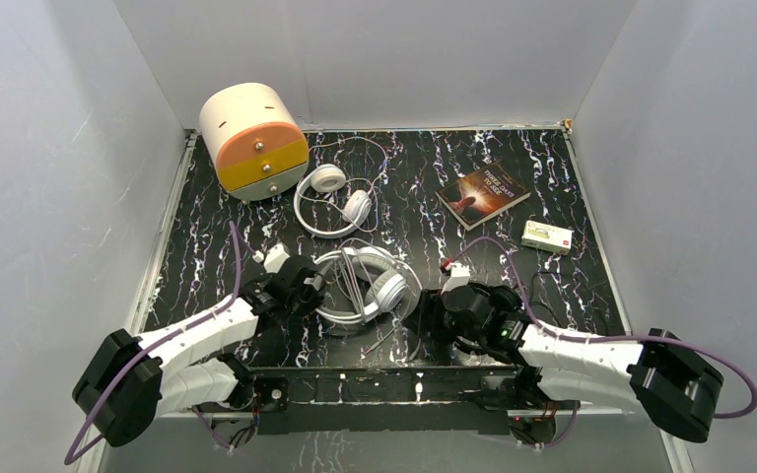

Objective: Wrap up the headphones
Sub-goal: Wrap the headphones cable around the headphones.

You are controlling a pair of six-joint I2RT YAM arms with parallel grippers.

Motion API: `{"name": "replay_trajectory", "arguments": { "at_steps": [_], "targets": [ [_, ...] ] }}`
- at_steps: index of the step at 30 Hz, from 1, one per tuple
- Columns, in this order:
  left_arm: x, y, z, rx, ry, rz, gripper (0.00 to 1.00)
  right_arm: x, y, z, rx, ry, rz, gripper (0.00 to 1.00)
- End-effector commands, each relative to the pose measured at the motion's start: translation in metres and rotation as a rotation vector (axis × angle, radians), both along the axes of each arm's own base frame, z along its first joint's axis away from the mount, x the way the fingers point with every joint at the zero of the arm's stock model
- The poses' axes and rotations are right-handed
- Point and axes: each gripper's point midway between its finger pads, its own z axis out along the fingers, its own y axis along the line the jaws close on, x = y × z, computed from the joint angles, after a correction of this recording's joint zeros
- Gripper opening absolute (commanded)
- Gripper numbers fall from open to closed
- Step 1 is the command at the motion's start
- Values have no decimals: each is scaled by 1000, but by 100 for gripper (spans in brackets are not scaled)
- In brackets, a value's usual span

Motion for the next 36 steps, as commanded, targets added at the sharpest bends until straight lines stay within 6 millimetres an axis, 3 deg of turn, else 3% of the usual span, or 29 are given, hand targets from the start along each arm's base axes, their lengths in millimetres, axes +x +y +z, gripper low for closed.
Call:
{"name": "replay_trajectory", "arguments": {
  "at_steps": [1,5,8,11,13,14,16,18,19,23,31,34,36],
  "targets": [
    [10,-5,17,-64,-67,26,0,34,13,29,127,-169,-187,67],
    [11,-9,20,-75,-70,17,0,45,12,24,103,-161,-281,63],
    [10,-11,17,-86,-63,11,0,47,18,15,122,-140,-309,50],
    [9,-14,16,-107,-60,7,0,44,34,5,110,-160,-310,54],
    [7,-14,14,-113,-54,13,0,48,36,-1,74,-166,-335,49],
    [6,-15,14,-121,-51,11,0,47,38,-6,56,-160,-322,36],
    [4,-16,16,-148,-53,20,0,40,44,-7,40,-139,-263,0],
    [3,-16,21,-174,-67,26,0,12,43,3,7,-76,-100,0],
    [3,-12,25,-176,-88,39,0,-1,48,32,55,-124,30,0],
    [5,-1,28,-162,-121,74,0,-21,51,49,31,-111,195,0],
    [11,2,36,-167,-152,113,0,-52,76,89,223,-110,395,0],
    [18,-7,45,-228,-181,119,0,-47,71,74,142,-74,355,0],
    [20,-4,49,-232,-186,155,0,-29,44,46,15,-49,191,0]
  ]
}}
